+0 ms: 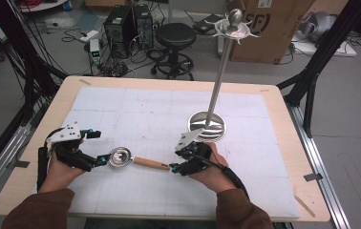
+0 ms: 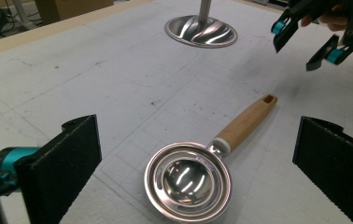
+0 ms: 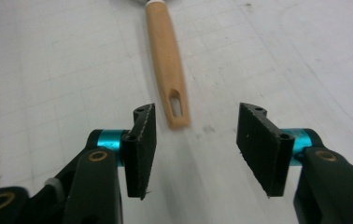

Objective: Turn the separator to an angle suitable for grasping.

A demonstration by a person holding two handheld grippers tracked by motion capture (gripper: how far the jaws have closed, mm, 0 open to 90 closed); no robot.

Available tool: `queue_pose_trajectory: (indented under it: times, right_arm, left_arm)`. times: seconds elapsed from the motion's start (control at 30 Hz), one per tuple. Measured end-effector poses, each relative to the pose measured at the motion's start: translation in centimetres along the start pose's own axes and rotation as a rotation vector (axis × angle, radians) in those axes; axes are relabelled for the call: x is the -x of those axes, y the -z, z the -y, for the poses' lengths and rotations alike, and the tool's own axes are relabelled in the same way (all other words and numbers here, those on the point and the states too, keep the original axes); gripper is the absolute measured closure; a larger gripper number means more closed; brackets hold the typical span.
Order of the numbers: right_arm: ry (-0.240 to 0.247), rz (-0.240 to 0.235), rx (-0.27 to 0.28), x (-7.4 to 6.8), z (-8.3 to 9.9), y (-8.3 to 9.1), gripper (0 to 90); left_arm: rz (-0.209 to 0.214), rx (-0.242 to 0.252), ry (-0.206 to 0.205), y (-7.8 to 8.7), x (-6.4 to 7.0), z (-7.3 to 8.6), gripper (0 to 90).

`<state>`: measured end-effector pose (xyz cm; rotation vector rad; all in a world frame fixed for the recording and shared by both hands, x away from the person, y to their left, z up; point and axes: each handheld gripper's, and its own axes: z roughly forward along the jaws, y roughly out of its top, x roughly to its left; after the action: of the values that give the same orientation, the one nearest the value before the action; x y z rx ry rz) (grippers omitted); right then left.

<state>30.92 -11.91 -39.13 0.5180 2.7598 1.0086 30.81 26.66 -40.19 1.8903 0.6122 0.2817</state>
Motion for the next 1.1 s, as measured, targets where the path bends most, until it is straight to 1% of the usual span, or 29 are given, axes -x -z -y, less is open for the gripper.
queue_pose_trajectory:
  times: [0.1, 0.2, 0.23, 0.33, 0.4, 0.43, 0.47, 0.53, 0.67, 0.77, 0.93, 1.03, 1.1]
  right_arm:
    - [-0.047, 0.019, 0.040, 0.3, 1.4, 1.8, 44.6]
    - [-0.085, 0.031, 0.079, 0.7, 2.9, 3.2, 43.1]
    - [-0.107, 0.038, 0.089, 0.8, 3.3, 3.6, 42.1]
    - [-0.127, 0.060, 0.103, 1.1, 4.2, 4.4, 40.7]
    - [-0.137, 0.072, 0.129, 1.2, 4.6, 5.0, 40.1]
    - [-0.134, 0.085, 0.144, 1.3, 4.8, 5.2, 39.5]
    - [-0.147, 0.091, 0.160, 1.2, 5.0, 5.5, 38.7]
    - [-0.157, 0.105, 0.179, 1.3, 5.4, 6.0, 36.9]
    - [-0.199, 0.126, 0.224, 1.3, 6.1, 6.9, 34.1]
    - [-0.206, 0.145, 0.249, 1.4, 6.6, 7.4, 33.3]
    - [-0.234, 0.182, 0.284, 1.7, 7.4, 8.0, 29.6]
    - [-0.241, 0.194, 0.295, 1.9, 7.7, 8.2, 26.7]
    - [-0.250, 0.193, 0.293, 2.0, 7.8, 8.2, 24.7]
  left_arm:
    - [-0.001, 0.001, 0.001, 0.0, 0.0, 0.0, 1.6]
    - [-0.007, 0.003, 0.008, 0.1, -0.1, 0.0, 1.6]
    - [-0.006, 0.009, 0.013, 0.2, -0.2, 0.0, 1.6]
    - [-0.009, 0.015, 0.016, 0.3, -0.3, 0.0, 1.6]
    - [-0.008, 0.010, 0.015, 0.2, -0.3, 0.0, 1.6]
    - [-0.009, 0.010, 0.017, 0.1, -0.3, 0.0, 1.6]
    - [-0.007, 0.007, 0.014, 0.1, -0.2, 0.0, 1.6]
    - [-0.006, 0.005, 0.014, 0.0, -0.2, 0.0, 1.6]
    - [0.001, 0.012, 0.022, 0.0, -0.4, 0.0, 1.6]
    - [0.000, 0.014, 0.023, 0.0, -0.5, 0.0, 1.6]
    - [0.006, 0.016, 0.018, 0.1, -0.4, -0.1, 1.6]
    - [0.007, 0.011, 0.016, 0.0, -0.3, -0.1, 1.6]
    - [0.009, 0.009, 0.011, -0.1, -0.3, -0.2, 1.6]
